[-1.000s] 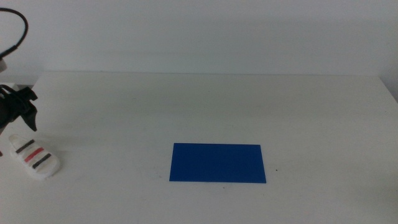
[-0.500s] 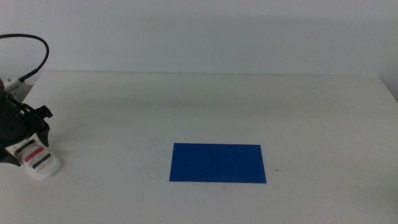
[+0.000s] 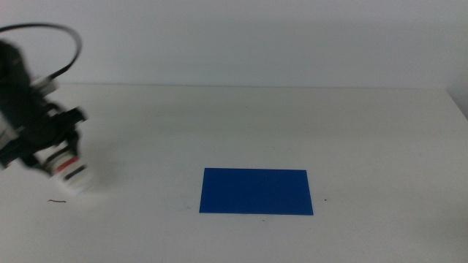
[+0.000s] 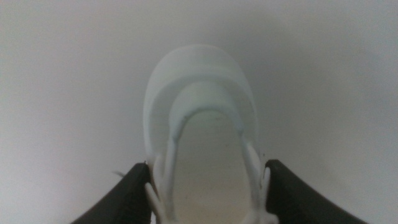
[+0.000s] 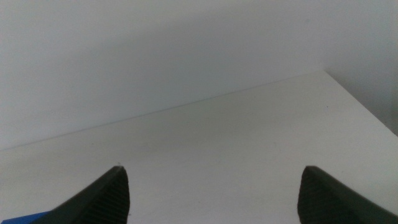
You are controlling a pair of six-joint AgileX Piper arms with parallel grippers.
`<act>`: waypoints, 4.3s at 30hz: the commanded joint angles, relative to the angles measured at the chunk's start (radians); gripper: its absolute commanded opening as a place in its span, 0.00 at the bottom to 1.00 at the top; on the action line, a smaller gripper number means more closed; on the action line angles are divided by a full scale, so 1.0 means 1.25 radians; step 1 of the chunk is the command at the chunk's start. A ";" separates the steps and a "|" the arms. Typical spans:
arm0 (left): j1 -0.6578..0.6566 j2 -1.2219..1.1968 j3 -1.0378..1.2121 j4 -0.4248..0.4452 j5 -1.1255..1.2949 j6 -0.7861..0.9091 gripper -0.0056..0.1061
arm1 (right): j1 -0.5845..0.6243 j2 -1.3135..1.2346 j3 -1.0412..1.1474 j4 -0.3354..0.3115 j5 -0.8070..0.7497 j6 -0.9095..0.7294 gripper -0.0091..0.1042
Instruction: Use one arm to grab the shoe from the table and place it on the mat.
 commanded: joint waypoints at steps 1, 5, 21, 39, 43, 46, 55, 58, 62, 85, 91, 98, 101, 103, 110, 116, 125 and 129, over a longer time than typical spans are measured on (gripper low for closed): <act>-0.078 -0.011 -0.055 0.002 0.047 -0.047 0.04 | 0.001 -0.004 0.002 -0.006 -0.007 -0.003 0.78; -0.235 -0.005 -0.140 0.051 0.096 -0.162 0.06 | 0.001 -0.004 0.002 -0.006 -0.007 -0.003 0.78; -0.615 0.217 -0.465 0.061 0.196 -0.257 0.23 | 0.001 -0.004 0.002 -0.006 -0.007 -0.003 0.78; -0.636 0.229 -0.449 -0.026 0.196 0.912 0.22 | 0.001 -0.004 0.002 -0.006 -0.007 -0.003 0.78; -0.636 0.229 -0.432 -0.080 0.196 1.320 0.22 | 0.001 -0.004 0.002 -0.006 -0.007 -0.003 0.78; -0.636 0.229 -0.421 -0.084 0.196 1.409 0.22 | 0.001 -0.004 0.002 -0.006 -0.007 -0.003 0.78; -0.636 0.232 -0.421 -0.077 0.196 1.415 0.22 | 0.001 -0.004 0.002 -0.006 -0.007 -0.003 0.78; -0.635 0.254 -0.421 -0.077 0.196 1.387 0.22 | 0.001 -0.004 0.002 -0.006 -0.007 -0.003 0.78; -0.635 0.266 -0.421 -0.075 0.196 1.381 0.22 | 0.001 -0.004 0.002 -0.006 -0.007 -0.003 0.78; -0.620 0.180 -0.426 -0.100 0.196 1.344 0.89 | 0.001 -0.004 0.002 -0.006 -0.007 -0.003 0.78; -0.542 0.046 -0.419 -0.244 0.196 1.199 0.89 | 0.001 -0.004 0.002 -0.006 -0.007 -0.003 0.78; -0.387 -0.138 -0.233 -0.418 0.196 1.143 0.89 | 0.001 -0.004 0.002 -0.006 -0.007 -0.003 0.78; -0.314 -0.252 -0.068 -0.464 0.148 1.122 0.89 | 0.001 -0.004 0.002 -0.006 -0.007 -0.003 0.78; -0.271 -0.329 0.035 -0.498 0.074 1.124 0.89 | 0.001 -0.004 0.002 -0.006 -0.007 -0.003 0.78; -0.184 -0.599 0.345 -0.525 -0.248 1.121 0.89 | 0.001 -0.004 0.002 -0.006 -0.007 -0.003 0.78; -0.184 -0.771 0.503 -0.558 -0.456 1.121 0.89 | 0.001 -0.004 0.002 -0.006 -0.007 -0.003 0.78; -0.185 -1.008 0.641 -0.592 -0.584 1.121 0.89 | 0.001 -0.004 0.002 -0.006 -0.007 -0.003 0.78; -0.199 -1.125 0.737 -0.395 -0.684 0.955 0.89 | 0.001 -0.004 0.002 -0.006 -0.007 -0.003 0.78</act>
